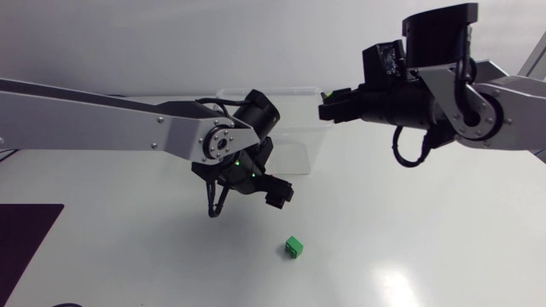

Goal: Place the duplo bricks in the container

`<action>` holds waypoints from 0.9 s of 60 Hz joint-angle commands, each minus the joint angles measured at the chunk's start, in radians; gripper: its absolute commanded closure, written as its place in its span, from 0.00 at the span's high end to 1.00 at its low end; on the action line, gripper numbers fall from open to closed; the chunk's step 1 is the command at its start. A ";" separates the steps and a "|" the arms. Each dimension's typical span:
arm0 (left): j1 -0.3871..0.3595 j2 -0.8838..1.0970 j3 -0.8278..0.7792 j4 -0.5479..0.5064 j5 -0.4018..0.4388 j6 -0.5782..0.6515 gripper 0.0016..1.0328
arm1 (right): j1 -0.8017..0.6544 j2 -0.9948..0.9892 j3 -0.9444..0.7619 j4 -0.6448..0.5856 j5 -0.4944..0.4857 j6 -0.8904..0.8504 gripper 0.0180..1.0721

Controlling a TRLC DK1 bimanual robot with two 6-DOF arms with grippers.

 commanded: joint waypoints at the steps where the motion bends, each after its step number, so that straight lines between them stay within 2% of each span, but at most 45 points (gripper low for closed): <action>1: -0.011 0.035 0.028 0.009 -0.015 -0.040 0.89 | 0.018 0.079 0.050 0.015 0.012 0.036 0.13; 18: 0.009 0.028 -0.003 0.027 -0.030 -0.063 0.89 | 0.038 0.318 0.227 0.041 0.012 0.043 0.14; 25: 0.017 0.000 -0.022 0.030 -0.035 -0.063 0.89 | 0.038 0.388 0.276 0.038 0.012 0.043 0.18; 28: 0.018 -0.011 -0.029 0.032 -0.035 -0.063 0.89 | 0.037 0.394 0.279 0.038 0.017 0.043 0.27; 30: 0.021 -0.017 -0.032 0.035 -0.036 -0.063 0.89 | 0.035 0.394 0.279 0.038 0.023 0.045 0.39; 36: 0.034 -0.029 -0.042 0.043 -0.043 -0.063 0.89 | 0.015 0.378 0.284 0.019 0.021 0.059 0.96; 54: 0.015 0.068 0.046 0.053 -0.075 -0.097 0.88 | -0.109 0.078 0.115 0.013 -0.013 0.099 0.96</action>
